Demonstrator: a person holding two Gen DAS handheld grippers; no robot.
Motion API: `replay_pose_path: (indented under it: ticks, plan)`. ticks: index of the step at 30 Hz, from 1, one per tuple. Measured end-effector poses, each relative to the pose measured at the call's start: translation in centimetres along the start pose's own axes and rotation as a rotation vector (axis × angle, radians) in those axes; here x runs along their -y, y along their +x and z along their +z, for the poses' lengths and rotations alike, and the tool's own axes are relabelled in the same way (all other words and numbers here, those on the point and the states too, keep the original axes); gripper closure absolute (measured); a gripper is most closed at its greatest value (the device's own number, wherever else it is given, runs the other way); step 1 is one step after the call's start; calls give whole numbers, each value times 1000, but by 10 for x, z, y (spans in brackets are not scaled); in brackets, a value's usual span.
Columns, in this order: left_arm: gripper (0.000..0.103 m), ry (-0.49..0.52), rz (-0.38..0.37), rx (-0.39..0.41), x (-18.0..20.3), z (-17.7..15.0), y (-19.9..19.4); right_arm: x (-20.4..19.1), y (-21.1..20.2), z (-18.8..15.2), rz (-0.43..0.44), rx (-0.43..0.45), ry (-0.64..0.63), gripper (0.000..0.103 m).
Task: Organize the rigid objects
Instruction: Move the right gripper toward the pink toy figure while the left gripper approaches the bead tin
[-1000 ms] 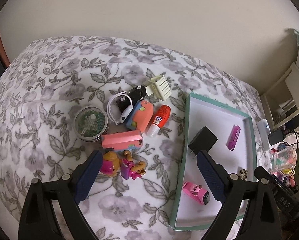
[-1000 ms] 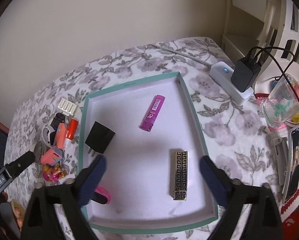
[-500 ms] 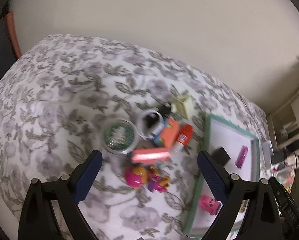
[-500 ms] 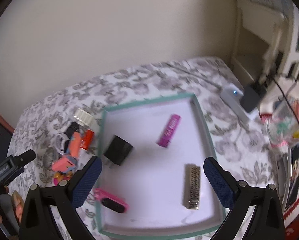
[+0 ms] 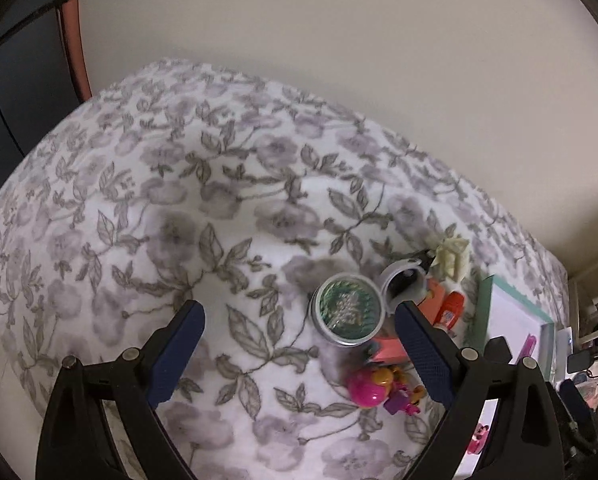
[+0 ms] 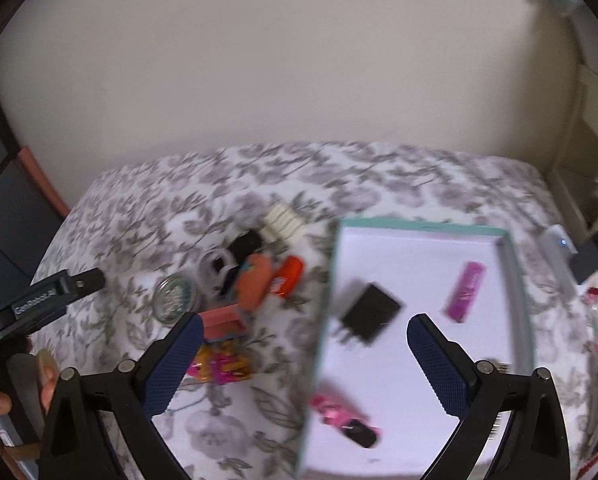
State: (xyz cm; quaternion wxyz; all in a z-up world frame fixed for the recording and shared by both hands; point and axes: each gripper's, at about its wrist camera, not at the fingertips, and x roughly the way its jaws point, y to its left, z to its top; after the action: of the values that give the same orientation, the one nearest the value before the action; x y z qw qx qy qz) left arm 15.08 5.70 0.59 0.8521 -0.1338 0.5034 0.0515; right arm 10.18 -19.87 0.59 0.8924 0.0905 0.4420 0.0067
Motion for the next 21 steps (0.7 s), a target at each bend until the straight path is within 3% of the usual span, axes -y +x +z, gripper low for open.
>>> replay_pose_path:
  ticks: [11, 21]
  plan:
    - [7, -21, 24, -119, -5, -6, 50, -44, 72, -23, 49, -151, -82, 0]
    - [7, 2, 45, -173, -2, -2, 74, -61, 118, -39, 112, -257, -98, 0]
